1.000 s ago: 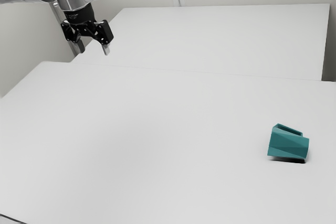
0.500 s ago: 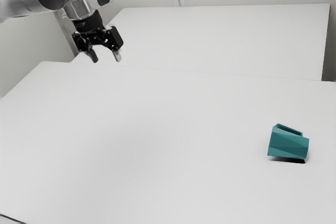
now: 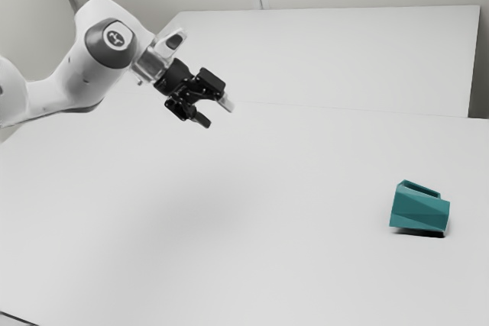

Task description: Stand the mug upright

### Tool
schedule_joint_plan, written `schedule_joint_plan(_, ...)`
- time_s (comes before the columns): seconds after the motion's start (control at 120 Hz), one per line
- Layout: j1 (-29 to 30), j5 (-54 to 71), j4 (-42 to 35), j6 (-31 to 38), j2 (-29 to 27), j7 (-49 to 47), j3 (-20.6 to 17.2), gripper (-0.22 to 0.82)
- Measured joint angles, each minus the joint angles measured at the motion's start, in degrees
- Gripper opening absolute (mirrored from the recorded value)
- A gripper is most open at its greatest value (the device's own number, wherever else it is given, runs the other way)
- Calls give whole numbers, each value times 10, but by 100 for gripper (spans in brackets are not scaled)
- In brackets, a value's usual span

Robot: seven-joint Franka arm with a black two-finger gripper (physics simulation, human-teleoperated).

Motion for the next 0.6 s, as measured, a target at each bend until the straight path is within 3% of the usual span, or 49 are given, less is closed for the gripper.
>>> schedule_joint_plan(0.458, -30, -117, -65, 64, 13, 158, 0, 58)
schedule_joint_plan(0.6, -66, -174, -80, 68, 26, 206, 1, 58)
